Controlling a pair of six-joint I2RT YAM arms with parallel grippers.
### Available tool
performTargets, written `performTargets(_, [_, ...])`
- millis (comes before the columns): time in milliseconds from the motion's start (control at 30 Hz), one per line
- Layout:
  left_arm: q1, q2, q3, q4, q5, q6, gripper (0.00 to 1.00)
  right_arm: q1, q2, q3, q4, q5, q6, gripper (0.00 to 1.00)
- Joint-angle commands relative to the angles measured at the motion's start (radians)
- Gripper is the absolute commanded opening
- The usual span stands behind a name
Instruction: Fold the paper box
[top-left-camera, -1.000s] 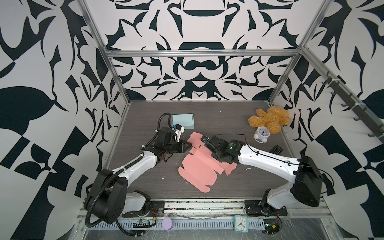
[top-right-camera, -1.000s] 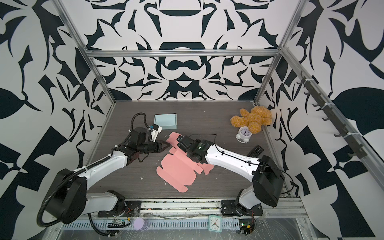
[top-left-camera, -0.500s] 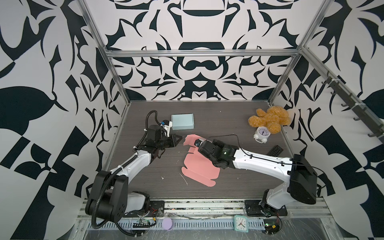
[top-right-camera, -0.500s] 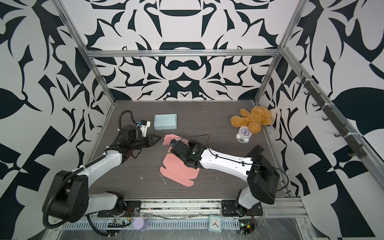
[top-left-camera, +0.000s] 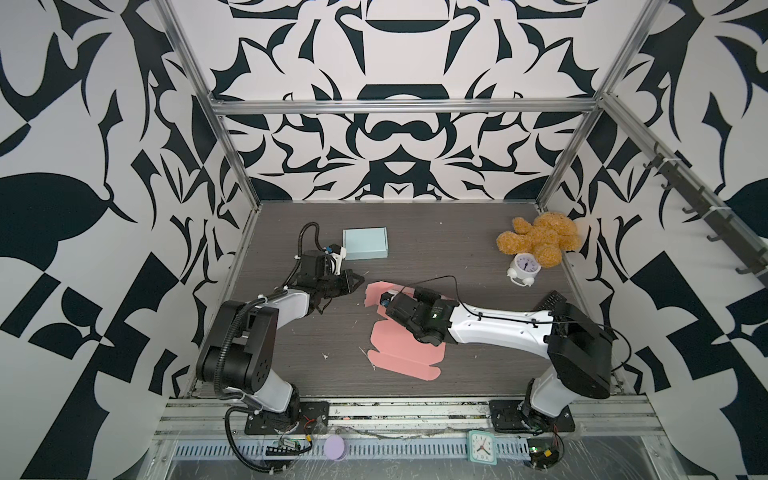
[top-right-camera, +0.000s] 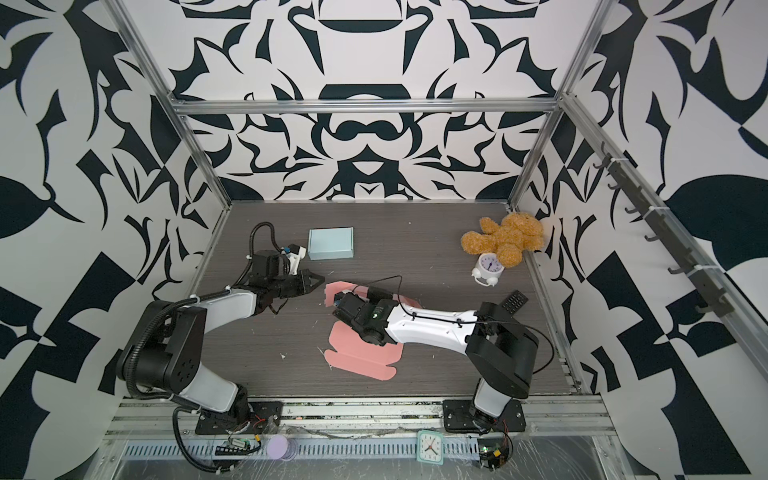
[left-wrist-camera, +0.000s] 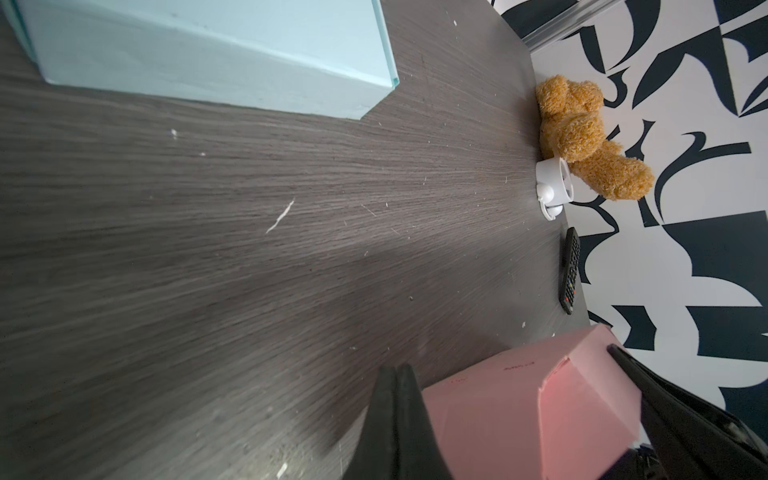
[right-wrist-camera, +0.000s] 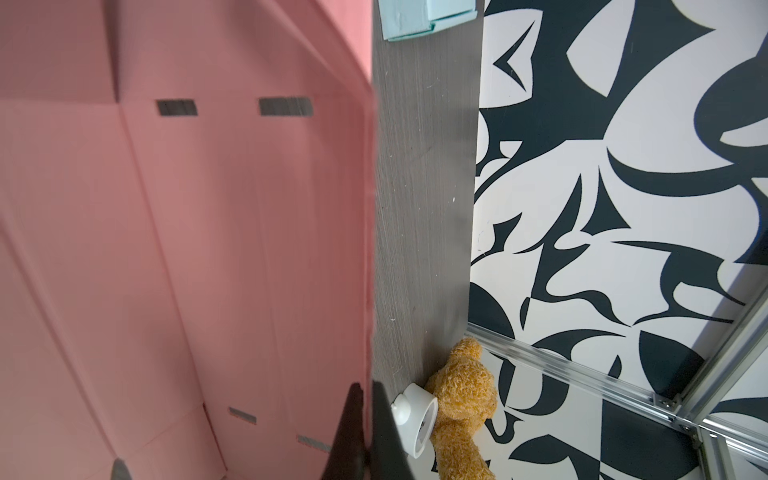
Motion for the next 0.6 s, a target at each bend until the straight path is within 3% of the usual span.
performTargets(0, [-0.014, 0.023, 0.011, 0.049, 0.049, -0.001, 0.01, 0.004, -0.003, -0.011, 0.092, 0.027, -0.047, 0.0])
performTargets(567, [-0.079, -0.017, -0.093, 0.152, 0.145, -0.094, 0.05, 0.019, -0.006, -0.072, 0.269, 0.053, -0.172, 0.0])
